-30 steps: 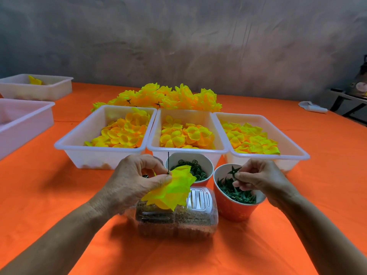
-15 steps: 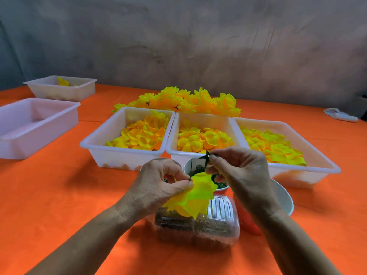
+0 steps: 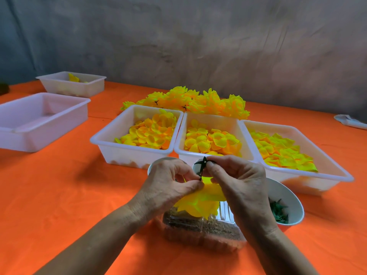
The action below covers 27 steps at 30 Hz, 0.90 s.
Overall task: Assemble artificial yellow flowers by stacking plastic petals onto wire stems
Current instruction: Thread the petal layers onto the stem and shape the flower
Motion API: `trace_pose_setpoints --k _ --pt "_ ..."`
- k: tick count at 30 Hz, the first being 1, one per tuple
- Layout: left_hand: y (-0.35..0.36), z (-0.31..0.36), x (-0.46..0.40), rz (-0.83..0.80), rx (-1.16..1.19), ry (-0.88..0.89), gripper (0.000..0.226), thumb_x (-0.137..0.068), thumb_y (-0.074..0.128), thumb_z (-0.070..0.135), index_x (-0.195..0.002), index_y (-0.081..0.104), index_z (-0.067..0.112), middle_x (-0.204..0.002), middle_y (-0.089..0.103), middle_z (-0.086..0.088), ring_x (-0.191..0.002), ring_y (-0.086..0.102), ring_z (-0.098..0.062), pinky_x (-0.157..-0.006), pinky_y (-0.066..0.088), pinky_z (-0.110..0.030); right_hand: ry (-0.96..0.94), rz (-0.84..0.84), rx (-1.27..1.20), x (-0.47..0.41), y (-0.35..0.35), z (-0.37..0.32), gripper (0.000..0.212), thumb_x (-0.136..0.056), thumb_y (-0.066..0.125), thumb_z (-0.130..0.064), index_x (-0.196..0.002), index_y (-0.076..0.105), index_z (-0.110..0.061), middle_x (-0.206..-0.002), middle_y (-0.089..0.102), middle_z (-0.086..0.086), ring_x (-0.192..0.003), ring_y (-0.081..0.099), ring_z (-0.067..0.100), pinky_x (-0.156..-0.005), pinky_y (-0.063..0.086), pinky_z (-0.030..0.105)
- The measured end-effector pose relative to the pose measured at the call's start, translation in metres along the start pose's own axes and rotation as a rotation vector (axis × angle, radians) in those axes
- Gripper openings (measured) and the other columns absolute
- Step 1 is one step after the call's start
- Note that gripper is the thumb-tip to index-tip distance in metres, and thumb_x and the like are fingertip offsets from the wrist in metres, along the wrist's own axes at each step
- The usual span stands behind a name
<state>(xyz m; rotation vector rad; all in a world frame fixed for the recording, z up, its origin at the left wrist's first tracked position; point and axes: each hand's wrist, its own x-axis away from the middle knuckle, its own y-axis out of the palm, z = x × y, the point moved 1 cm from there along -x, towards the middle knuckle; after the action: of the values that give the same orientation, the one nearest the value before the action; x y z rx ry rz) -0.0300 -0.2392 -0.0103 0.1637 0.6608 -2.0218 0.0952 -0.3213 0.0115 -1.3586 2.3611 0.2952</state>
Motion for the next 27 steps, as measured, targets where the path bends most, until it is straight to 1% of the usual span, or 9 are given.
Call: trace_pose_setpoints --k 5,7,10,13,15,18,21,25,27 --pt "-0.0003 0.0001 -0.0003 0.002 -0.018 0.004 0.012 -0.068 0.082 0.019 -0.066 0.071 0.024 -0.069 0.063 0.008 -0.070 0.061 -0.017 -0.067 0.048 -0.031 -0.057 -0.002 0.019 0.0035 0.0017 -0.0011 0.012 -0.081 0.068 0.002 -0.086 0.075 -0.006 -0.076 0.075 -0.001 -0.072 0.071 0.009 -0.065 0.050 0.013" --pt "-0.0004 -0.0001 -0.0002 0.000 -0.017 0.002 0.011 -0.069 0.082 0.019 -0.067 0.072 0.023 -0.069 0.062 0.009 -0.069 0.060 -0.016 -0.066 0.048 -0.029 -0.078 0.006 0.023 0.0042 0.0026 -0.0023 0.013 -0.080 0.069 0.001 -0.085 0.075 -0.009 -0.076 0.075 -0.003 -0.073 0.071 0.008 -0.066 0.051 0.014" --pt "-0.0004 0.0001 0.0000 -0.005 -0.015 0.001 0.009 -0.069 0.082 0.018 -0.068 0.073 0.020 -0.069 0.063 0.009 -0.070 0.061 -0.017 -0.068 0.049 -0.032 -0.101 0.022 0.047 0.0042 0.0040 -0.0033 0.013 -0.080 0.070 0.000 -0.084 0.075 -0.010 -0.076 0.075 -0.004 -0.074 0.071 0.008 -0.068 0.052 0.015" --pt "-0.0011 0.0017 0.0004 -0.010 -0.023 0.000 0.009 -0.069 0.081 0.019 -0.068 0.073 0.020 -0.069 0.063 0.009 -0.069 0.060 -0.013 -0.068 0.049 -0.031 -0.124 0.030 0.075 0.0034 0.0046 -0.0023 0.012 -0.080 0.070 -0.001 -0.085 0.076 -0.010 -0.076 0.075 -0.004 -0.074 0.071 0.008 -0.069 0.052 0.016" --pt "-0.0015 0.0028 0.0007 -0.017 -0.026 0.001 0.008 -0.070 0.081 0.019 -0.070 0.073 0.019 -0.070 0.064 0.008 -0.071 0.062 -0.015 -0.069 0.051 -0.032 -0.163 0.033 0.107 0.0036 0.0049 -0.0017 0.015 -0.080 0.071 -0.001 -0.084 0.076 -0.014 -0.076 0.075 -0.006 -0.074 0.071 0.009 -0.070 0.054 0.019" --pt "-0.0014 0.0042 0.0011 -0.020 -0.021 0.003 0.007 -0.070 0.081 0.017 -0.071 0.074 0.016 -0.074 0.066 0.002 -0.074 0.063 -0.019 -0.072 0.052 -0.036 -0.269 0.053 0.180 0.0050 0.0038 -0.0004 0.018 -0.079 0.073 -0.004 -0.082 0.074 -0.021 -0.075 0.074 -0.010 -0.072 0.070 0.007 -0.069 0.053 0.020" --pt "-0.0016 0.0054 0.0012 -0.024 0.001 0.003 0.008 -0.070 0.081 0.016 -0.071 0.073 0.014 -0.075 0.067 -0.001 -0.074 0.063 -0.023 -0.072 0.052 -0.038 -0.448 0.102 0.343 0.0059 0.0014 0.0024 0.008 -0.078 0.071 -0.011 -0.084 0.074 -0.015 -0.077 0.072 -0.009 -0.073 0.068 0.003 -0.068 0.054 0.022" --pt "-0.0023 0.0068 0.0018 -0.024 -0.002 0.009 0.007 -0.071 0.081 0.017 -0.071 0.074 0.015 -0.074 0.066 -0.001 -0.074 0.063 -0.024 -0.071 0.052 -0.039 -0.615 0.146 0.480 0.0055 0.0011 0.0058 0.005 -0.078 0.069 -0.006 -0.082 0.074 -0.007 -0.080 0.073 -0.001 -0.076 0.070 0.012 -0.067 0.056 0.033" --pt "-0.0027 0.0065 0.0019 -0.021 -0.005 0.013 0.007 -0.071 0.081 0.017 -0.070 0.074 0.016 -0.073 0.066 0.000 -0.074 0.062 -0.023 -0.071 0.052 -0.039 -0.686 0.144 0.545 0.0052 0.0012 0.0060 0.005 -0.079 0.069 -0.005 -0.080 0.074 -0.005 -0.081 0.073 0.003 -0.076 0.070 0.016 -0.066 0.056 0.035"
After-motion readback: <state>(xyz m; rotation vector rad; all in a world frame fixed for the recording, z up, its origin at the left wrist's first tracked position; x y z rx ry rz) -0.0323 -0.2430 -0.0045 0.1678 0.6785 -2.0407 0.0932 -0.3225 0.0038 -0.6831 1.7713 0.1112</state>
